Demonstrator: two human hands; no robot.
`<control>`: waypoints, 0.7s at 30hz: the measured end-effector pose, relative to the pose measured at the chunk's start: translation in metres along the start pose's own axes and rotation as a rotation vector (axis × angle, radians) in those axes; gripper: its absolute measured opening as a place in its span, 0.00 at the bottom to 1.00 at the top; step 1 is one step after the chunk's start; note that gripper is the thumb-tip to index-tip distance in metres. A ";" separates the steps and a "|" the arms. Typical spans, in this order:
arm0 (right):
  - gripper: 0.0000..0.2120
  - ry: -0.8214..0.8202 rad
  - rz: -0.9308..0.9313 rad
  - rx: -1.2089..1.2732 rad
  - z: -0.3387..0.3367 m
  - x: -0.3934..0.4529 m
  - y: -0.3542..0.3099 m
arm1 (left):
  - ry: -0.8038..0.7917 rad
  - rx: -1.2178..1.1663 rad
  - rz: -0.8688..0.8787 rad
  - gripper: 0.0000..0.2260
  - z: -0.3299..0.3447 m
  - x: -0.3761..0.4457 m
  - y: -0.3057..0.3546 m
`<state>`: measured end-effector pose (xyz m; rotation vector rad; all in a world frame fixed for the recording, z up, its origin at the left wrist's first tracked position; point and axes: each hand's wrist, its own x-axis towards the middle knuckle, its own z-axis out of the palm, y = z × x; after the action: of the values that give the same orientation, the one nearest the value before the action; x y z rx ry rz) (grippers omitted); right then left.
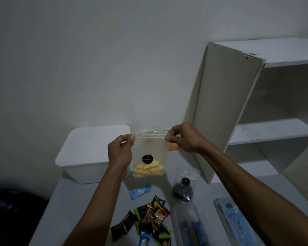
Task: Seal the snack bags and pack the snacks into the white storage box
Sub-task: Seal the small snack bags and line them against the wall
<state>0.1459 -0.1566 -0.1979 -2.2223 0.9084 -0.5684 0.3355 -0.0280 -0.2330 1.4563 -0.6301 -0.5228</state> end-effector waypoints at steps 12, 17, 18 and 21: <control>0.11 -0.058 -0.005 0.078 -0.003 -0.004 -0.006 | -0.031 0.029 0.006 0.06 -0.003 -0.001 0.001; 0.11 -0.076 -0.006 0.033 0.006 0.002 -0.025 | -0.159 0.103 0.052 0.06 0.006 -0.007 0.000; 0.09 -0.080 -0.015 0.023 0.008 0.003 -0.028 | -0.181 0.108 0.059 0.05 0.008 -0.008 0.000; 0.04 -0.107 -0.031 0.001 0.010 0.004 -0.032 | -0.203 0.126 0.073 0.04 0.012 -0.011 0.001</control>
<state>0.1687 -0.1383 -0.1816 -2.2465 0.8197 -0.4590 0.3198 -0.0294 -0.2332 1.5029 -0.8877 -0.5869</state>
